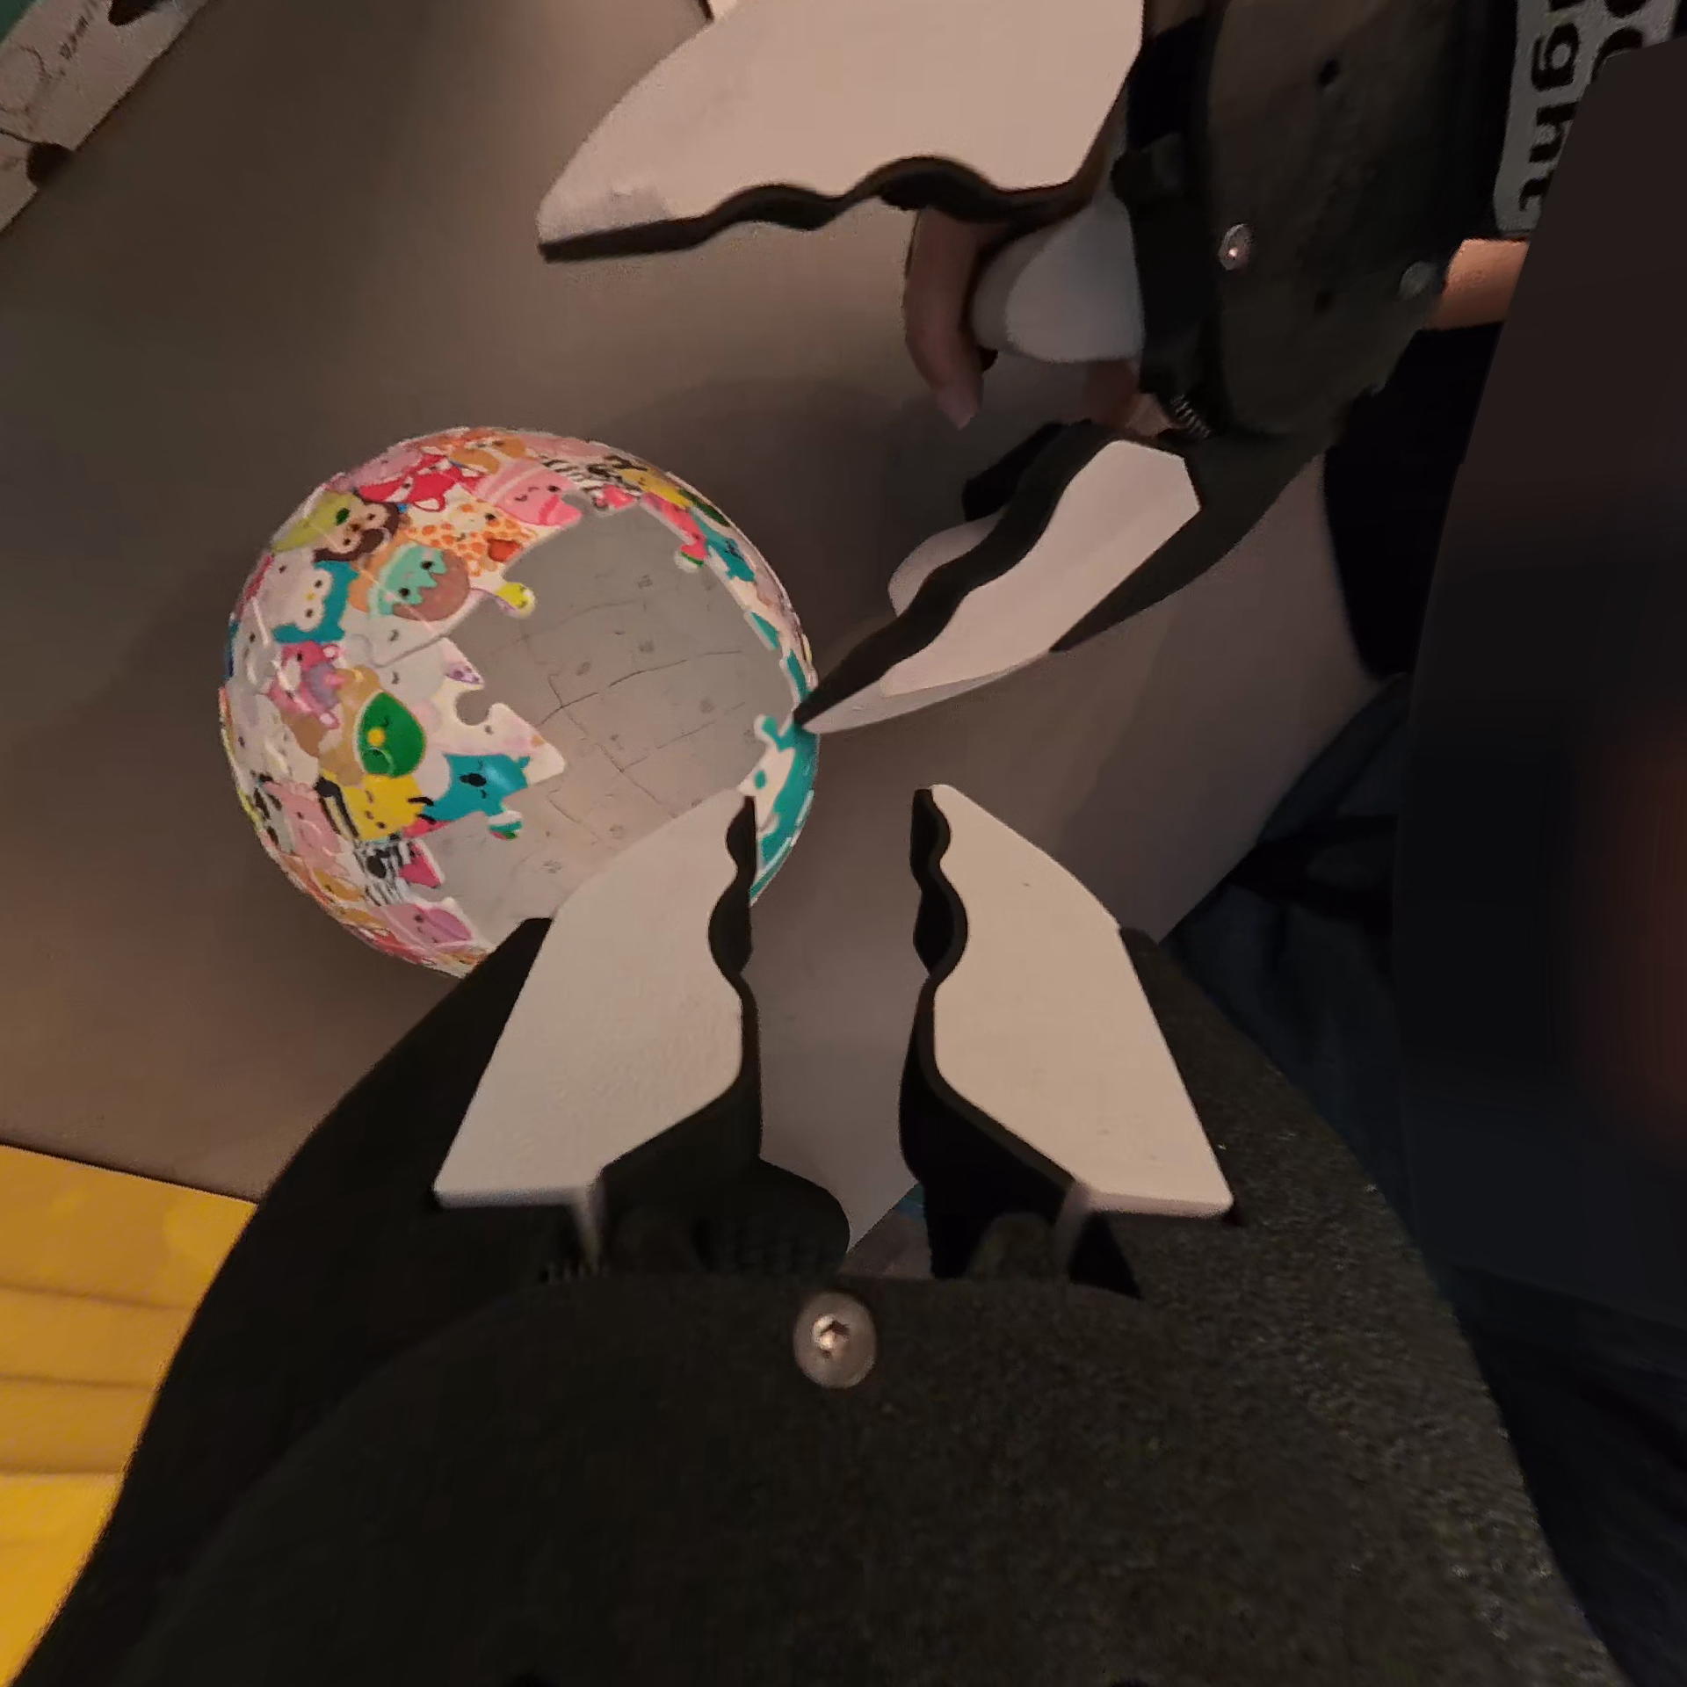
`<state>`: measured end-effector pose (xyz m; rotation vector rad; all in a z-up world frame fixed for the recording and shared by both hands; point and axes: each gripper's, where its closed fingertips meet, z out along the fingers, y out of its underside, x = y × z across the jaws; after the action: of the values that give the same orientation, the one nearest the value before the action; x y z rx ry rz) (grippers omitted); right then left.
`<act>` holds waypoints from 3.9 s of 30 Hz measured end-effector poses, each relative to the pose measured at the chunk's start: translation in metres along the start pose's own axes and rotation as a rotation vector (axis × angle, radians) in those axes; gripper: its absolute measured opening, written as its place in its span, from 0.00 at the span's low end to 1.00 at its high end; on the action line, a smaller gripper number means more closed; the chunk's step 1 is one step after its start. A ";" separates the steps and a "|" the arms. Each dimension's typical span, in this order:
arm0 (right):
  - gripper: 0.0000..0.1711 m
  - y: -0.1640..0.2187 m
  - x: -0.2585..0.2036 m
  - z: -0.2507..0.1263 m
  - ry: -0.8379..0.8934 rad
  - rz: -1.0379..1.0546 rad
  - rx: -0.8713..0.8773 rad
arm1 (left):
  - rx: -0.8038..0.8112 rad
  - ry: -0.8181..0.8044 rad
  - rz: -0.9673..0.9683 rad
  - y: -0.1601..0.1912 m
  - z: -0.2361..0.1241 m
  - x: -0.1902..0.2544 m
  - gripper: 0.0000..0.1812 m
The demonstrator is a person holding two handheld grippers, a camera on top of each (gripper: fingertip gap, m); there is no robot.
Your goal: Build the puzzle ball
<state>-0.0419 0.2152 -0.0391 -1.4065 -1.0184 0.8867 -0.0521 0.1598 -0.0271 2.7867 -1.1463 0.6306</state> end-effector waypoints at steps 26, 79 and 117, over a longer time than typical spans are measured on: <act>0.51 0.012 -0.001 -0.026 -0.028 -0.080 -0.066 | 0.893 -0.176 0.196 0.075 -0.019 0.026 0.24; 0.00 0.002 -0.085 0.009 -0.046 -0.749 -0.149 | 1.334 -0.486 0.063 0.076 -0.011 -0.037 0.00; 0.07 -0.002 -0.063 -0.017 0.045 -0.554 -0.168 | 1.148 -0.363 0.095 0.071 0.015 -0.070 0.14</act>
<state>-0.0479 0.1499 -0.0381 -1.1793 -1.3811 0.3671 -0.1408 0.1518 -0.0748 3.9432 -1.2223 1.0941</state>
